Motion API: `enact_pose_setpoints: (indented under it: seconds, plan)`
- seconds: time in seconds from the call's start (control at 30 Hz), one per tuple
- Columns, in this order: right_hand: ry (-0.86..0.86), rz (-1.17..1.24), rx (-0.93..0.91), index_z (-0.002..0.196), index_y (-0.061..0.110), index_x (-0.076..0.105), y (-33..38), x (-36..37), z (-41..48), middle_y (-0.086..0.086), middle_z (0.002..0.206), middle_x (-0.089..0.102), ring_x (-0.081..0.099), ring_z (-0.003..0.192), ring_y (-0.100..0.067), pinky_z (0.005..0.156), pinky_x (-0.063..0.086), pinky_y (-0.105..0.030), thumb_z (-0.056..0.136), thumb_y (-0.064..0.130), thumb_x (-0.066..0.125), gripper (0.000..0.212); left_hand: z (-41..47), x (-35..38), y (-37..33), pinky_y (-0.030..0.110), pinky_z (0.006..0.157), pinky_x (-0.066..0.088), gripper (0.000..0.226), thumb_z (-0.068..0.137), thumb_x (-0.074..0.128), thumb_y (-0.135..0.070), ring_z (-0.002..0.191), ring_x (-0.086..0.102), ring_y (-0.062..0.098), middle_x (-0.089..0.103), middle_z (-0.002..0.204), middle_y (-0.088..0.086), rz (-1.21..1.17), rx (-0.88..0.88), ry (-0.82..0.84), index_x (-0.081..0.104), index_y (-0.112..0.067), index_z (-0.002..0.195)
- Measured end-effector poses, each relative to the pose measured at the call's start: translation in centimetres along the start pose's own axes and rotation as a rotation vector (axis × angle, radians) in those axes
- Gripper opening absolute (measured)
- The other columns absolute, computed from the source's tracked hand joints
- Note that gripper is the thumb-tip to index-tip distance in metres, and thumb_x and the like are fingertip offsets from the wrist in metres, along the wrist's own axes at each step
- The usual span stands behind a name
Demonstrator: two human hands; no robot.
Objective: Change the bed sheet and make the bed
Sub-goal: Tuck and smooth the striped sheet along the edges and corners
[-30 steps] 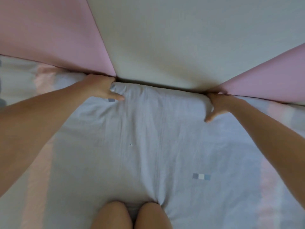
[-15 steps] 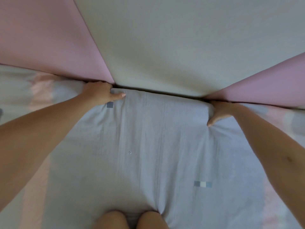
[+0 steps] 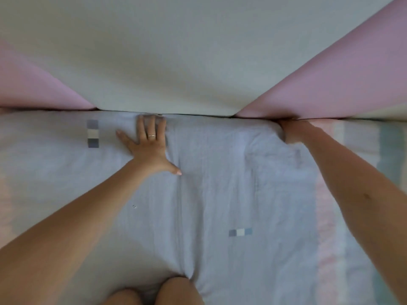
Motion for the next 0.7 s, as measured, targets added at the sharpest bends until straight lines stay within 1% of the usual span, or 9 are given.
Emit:
enact_pose_setpoints:
  seconds: [0.07,0.1,0.17,0.2,0.27,0.37,0.53,0.63,0.7]
  plan:
    - [0.048,-0.026,0.033,0.144,0.017,0.037,-0.2,-0.2,-0.4,-0.012,0.139,0.05,0.047,0.126,-0.029,0.101,0.039,-0.037,0.086,0.016,0.055,0.061,0.8,0.3,0.4,0.076,0.1,-0.005,0.156,0.036,0.073,-0.08,0.141,-0.027,0.028,-0.027,0.154,0.001,0.032,-0.056,0.105,-0.022,-0.025,0.146]
    - [0.105,-0.046,0.068,0.132,0.013,0.051,-0.9,-0.3,-0.8,-0.013,0.114,0.064,0.059,0.105,-0.029,0.085,0.048,-0.032,0.079,0.013,0.055,0.053,1.1,0.5,0.4,0.077,0.1,-0.004,0.157,0.034,0.073,-0.081,0.141,-0.026,0.028,-0.027,0.154,0.001,0.044,-0.07,0.148,-0.022,-0.025,0.146]
    - [0.238,0.017,0.154,0.085,0.004,0.063,-2.2,-0.1,-1.5,-0.009,0.058,0.058,0.054,0.058,-0.024,0.051,0.04,-0.02,0.065,0.008,0.052,0.023,1.5,0.6,0.3,0.077,0.1,-0.004,0.16,0.031,0.072,-0.082,0.142,-0.025,0.028,-0.028,0.153,0.001,0.068,-0.075,0.199,-0.024,-0.026,0.145]
    - [0.241,0.052,0.203,0.074,0.004,0.06,-2.7,-0.2,-1.7,-0.008,0.054,0.055,0.051,0.055,-0.023,0.05,0.038,-0.019,0.065,0.005,0.053,0.011,1.5,0.5,0.2,0.077,0.1,-0.004,0.16,0.031,0.072,-0.083,0.142,-0.025,0.028,-0.028,0.153,0.002,0.079,-0.081,0.215,-0.024,-0.025,0.145]
    - [0.101,0.066,0.216,0.092,0.008,0.063,-3.2,-0.2,-0.9,-0.011,0.087,0.065,0.059,0.083,-0.027,0.074,0.044,-0.028,0.081,0.013,0.054,0.015,1.5,0.3,0.0,0.077,0.1,-0.003,0.162,0.03,0.071,-0.084,0.141,-0.025,0.029,-0.029,0.153,0.003,0.108,-0.101,0.245,-0.026,-0.024,0.145]
    - [-0.297,0.125,0.204,0.122,0.01,0.055,-4.2,0.9,-0.3,-0.012,0.123,0.058,0.05,0.119,-0.029,0.109,0.029,-0.037,0.083,0.017,0.056,0.039,1.8,0.5,-0.2,0.077,0.1,-0.003,0.163,0.03,0.069,-0.086,0.141,-0.027,0.031,-0.031,0.152,0.004,0.145,-0.116,0.277,-0.028,-0.022,0.144]
    - [-0.857,0.38,0.353,0.119,-0.001,0.051,-8.6,2.4,-5.7,-0.022,0.123,0.053,0.049,0.116,-0.039,0.109,0.027,-0.047,0.067,-0.001,0.05,0.051,2.0,0.7,-0.4,0.077,0.101,-0.001,0.163,0.031,0.065,-0.089,0.14,-0.026,0.033,-0.032,0.15,0.006,0.195,-0.112,0.308,-0.031,-0.019,0.143]
    - [-0.783,0.29,0.259,0.126,0.002,0.052,-10.4,2.8,-5.6,-0.019,0.13,0.052,0.047,0.121,-0.037,0.105,0.031,-0.046,0.07,-0.002,0.049,0.056,1.9,0.7,-0.5,0.077,0.101,0.0,0.163,0.032,0.063,-0.09,0.139,-0.028,0.034,-0.035,0.149,0.007,0.218,-0.127,0.338,-0.034,-0.018,0.141]
    - [-0.627,0.147,0.076,0.135,0.006,0.048,-9.5,3.1,-3.5,-0.016,0.135,0.051,0.045,0.127,-0.033,0.106,0.029,-0.045,0.077,0.014,0.043,0.058,1.8,0.6,-0.5,0.076,0.1,-0.001,0.163,0.032,0.064,-0.09,0.139,-0.029,0.034,-0.037,0.148,0.006,0.222,-0.136,0.356,-0.035,-0.018,0.14]
Point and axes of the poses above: each hand's wrist, its own z-axis towards the middle knuckle, its own x-axis out of the palm, y = z × x, the point moved 8 cm from there along z, towards the middle knuckle
